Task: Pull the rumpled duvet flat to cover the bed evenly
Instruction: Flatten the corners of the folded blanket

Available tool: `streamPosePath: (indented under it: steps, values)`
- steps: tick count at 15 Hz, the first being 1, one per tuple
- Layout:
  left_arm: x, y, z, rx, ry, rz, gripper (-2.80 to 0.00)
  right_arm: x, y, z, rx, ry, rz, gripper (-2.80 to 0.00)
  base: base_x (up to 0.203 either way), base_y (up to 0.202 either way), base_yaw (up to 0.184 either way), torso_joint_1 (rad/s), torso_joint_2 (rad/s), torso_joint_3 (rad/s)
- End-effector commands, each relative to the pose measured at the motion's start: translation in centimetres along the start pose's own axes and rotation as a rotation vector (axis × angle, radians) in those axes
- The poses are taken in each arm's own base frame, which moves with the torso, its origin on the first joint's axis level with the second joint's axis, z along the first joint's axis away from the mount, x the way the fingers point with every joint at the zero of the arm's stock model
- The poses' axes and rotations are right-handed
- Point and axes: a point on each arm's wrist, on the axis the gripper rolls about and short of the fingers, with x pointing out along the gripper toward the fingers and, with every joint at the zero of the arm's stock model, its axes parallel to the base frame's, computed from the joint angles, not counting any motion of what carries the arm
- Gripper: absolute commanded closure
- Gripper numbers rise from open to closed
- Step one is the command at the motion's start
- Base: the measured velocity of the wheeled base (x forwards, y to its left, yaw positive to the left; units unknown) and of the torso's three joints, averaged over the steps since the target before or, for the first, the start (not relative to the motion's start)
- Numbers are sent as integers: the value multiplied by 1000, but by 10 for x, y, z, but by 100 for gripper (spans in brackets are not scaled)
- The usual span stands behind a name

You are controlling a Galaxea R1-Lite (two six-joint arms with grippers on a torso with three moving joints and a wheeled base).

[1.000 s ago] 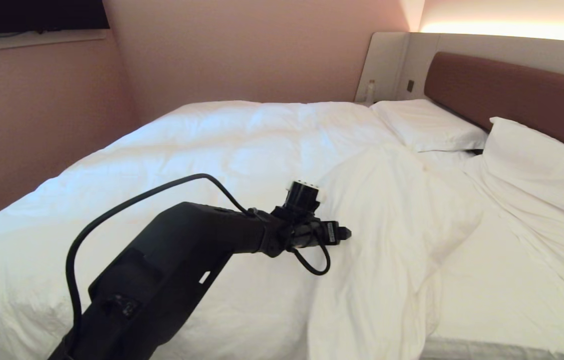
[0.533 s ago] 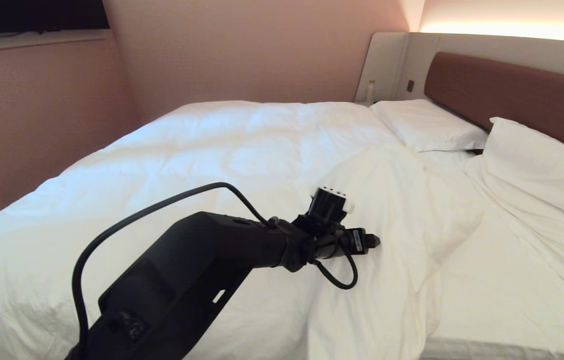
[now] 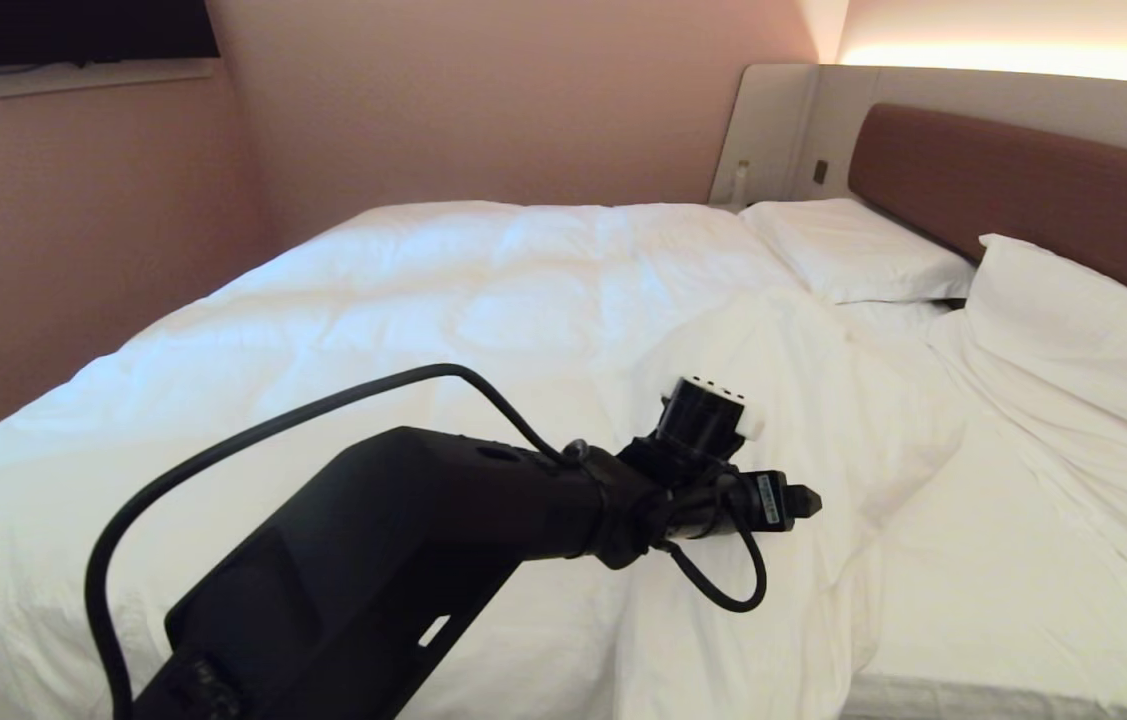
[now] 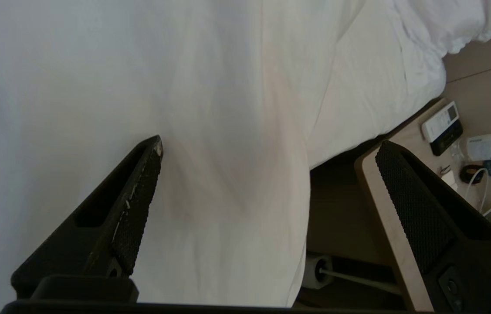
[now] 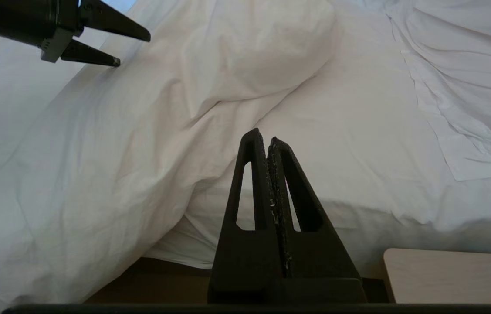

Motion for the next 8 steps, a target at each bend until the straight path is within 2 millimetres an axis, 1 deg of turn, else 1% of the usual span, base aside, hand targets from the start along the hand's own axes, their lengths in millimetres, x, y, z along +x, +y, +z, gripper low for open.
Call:
streamPosePath:
  steps: [1,2,5,7,8]
  values:
    - [5,9,-3,-10,9,20,-280,0,0,0,-1,0,1,0,0,0,0,0,0,0]
    - [5,15,-1,-15,4,34,-280,0,0,0,-1,0,1,0,0,0,0,0,0,0]
    - [-17,41,35,-55,-82,80,-280,0,0,0,-1,0,1,0,0,0,0,0,0,0]
    - [-19,57,45,-68,-104,102,-280,0,0,0,-1,0,1,0,0,0,0,0,0,0]
    - [-12,70,43,-79,-90,128,-280,0,0,0,-1,0,1,0,0,0,0,0,0,0]
